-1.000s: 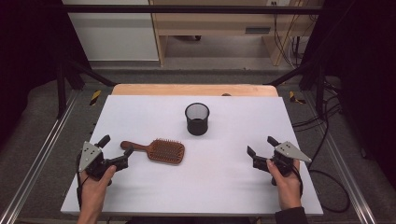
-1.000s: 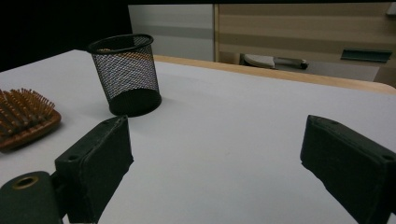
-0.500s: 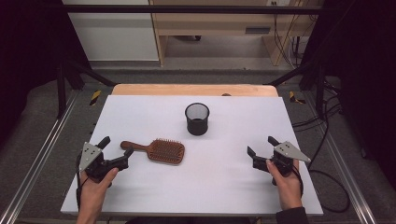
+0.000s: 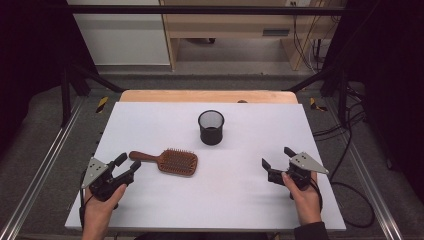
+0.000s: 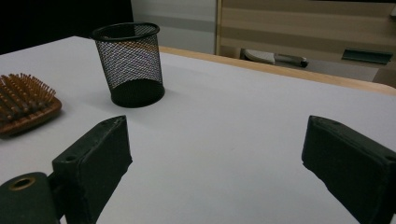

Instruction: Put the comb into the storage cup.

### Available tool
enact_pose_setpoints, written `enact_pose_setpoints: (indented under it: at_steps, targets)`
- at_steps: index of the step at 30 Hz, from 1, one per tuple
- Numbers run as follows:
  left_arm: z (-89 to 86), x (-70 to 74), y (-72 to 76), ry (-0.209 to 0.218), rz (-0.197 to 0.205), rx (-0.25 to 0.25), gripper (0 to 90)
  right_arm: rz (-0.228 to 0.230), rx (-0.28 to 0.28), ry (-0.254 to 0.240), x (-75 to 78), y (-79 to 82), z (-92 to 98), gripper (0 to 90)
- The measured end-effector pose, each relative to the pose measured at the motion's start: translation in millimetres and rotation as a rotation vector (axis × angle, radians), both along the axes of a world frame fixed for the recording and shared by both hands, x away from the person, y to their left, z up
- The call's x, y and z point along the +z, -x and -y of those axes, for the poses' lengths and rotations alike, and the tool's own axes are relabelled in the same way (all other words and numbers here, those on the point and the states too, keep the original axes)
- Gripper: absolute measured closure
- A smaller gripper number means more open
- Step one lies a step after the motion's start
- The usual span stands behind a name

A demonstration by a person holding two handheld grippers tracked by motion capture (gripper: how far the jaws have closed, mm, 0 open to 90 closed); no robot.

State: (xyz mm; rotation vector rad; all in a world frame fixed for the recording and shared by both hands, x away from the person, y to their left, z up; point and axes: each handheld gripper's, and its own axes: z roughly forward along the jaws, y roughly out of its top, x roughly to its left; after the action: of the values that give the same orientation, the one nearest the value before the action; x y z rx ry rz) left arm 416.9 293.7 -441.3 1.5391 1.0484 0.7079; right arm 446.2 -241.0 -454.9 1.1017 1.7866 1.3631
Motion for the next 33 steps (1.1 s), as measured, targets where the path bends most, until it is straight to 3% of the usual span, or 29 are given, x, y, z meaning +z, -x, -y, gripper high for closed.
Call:
enact_pose_setpoints:
  at_steps: [3,4,5,8,10,12,13,15,22,26,27,28,29,33]
  targets:
    - [-1.1,0.7,0.6,-0.021,-0.016,0.005,57.0,-0.001,0.007,0.009,0.2,0.9,-3.4,8.0]
    - [-1.2,1.0,-0.6,-0.035,-0.019,0.019,57.0,-0.001,0.007,0.009,0.2,0.9,-3.4,8.0]
    - [-1.3,1.4,-2.6,-0.055,-0.032,0.042,65.5,-0.005,0.01,0.021,-0.7,2.2,-4.6,8.0]
    - [-1.7,3.0,-16.8,-0.063,-0.083,0.038,76.0,-0.008,0.016,0.028,-1.4,1.9,-5.3,8.0]
    - [-0.5,3.8,-20.7,-0.071,-0.094,0.025,79.8,-0.01,0.015,0.028,-1.2,1.2,-5.3,8.0]
    - [3.9,6.1,-28.5,-0.105,-0.11,-0.006,88.2,-0.008,0.018,0.034,0.0,0.1,-5.2,8.1]
    - [11.6,9.2,-37.7,-0.164,-0.137,-0.03,89.7,-0.013,0.016,0.038,-0.4,-0.6,-5.6,8.2]
    - [19.8,15.3,-45.4,-0.222,-0.137,-0.047,90.0,-0.028,0.016,0.053,-1.7,-1.7,-6.6,8.4]
    - [36.4,24.0,-65.8,-0.29,-0.186,-0.082,90.0,-0.033,0.019,0.069,-0.6,2.3,-7.0,8.5]
    - [40.9,16.9,-83.5,-0.313,-0.228,-0.083,90.0,-0.026,0.005,0.077,1.5,5.9,-7.4,9.5]
    - [41.7,11.1,-93.3,-0.33,-0.267,-0.101,90.0,-0.024,-0.001,0.081,1.3,6.1,-7.9,9.5]
    - [41.7,11.1,-93.3,-0.33,-0.267,-0.101,90.0,-0.024,-0.001,0.081,1.3,6.1,-7.9,9.5]
    - [42.4,4.4,-101.3,-0.365,-0.293,-0.109,90.0,-0.031,-0.005,0.073,0.3,5.1,-8.1,9.5]
    - [39.5,-2.3,-109.8,-0.359,-0.32,-0.102,90.0,-0.041,-0.003,0.068,-1.5,3.3,-7.6,9.2]
